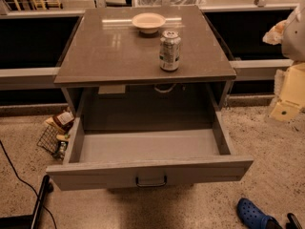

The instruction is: Place 7up can into top drawer

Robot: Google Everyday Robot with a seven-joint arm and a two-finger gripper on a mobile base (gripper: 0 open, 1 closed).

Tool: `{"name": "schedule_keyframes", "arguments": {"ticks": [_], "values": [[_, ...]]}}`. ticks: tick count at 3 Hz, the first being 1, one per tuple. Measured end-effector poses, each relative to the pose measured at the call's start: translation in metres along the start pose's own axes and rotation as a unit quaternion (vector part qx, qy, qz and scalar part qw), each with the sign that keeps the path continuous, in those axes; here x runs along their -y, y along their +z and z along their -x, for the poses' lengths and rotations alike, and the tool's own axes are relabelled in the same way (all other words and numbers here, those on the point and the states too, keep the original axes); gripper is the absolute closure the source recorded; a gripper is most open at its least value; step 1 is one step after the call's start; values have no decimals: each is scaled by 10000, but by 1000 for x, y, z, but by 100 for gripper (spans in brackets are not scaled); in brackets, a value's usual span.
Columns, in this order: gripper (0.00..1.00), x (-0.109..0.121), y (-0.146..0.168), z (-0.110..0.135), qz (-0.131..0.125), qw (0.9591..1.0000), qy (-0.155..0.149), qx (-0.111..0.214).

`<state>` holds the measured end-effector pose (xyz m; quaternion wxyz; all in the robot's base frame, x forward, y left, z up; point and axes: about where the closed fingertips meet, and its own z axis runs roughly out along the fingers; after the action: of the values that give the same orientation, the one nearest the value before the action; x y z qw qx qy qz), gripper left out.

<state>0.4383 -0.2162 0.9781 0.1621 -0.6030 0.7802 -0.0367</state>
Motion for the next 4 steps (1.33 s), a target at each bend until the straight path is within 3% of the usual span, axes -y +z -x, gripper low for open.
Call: {"name": "schedule_keyframes", "arguments": {"ticks": [1,2,3,4], "values": [[0,0,0,0,-1,10000,1,2],[0,21,7,1,-136,9991,214,336],[0,62,27,7,-260,9938,526,946],[0,100,51,23,-472,9816,930,1600]]}}
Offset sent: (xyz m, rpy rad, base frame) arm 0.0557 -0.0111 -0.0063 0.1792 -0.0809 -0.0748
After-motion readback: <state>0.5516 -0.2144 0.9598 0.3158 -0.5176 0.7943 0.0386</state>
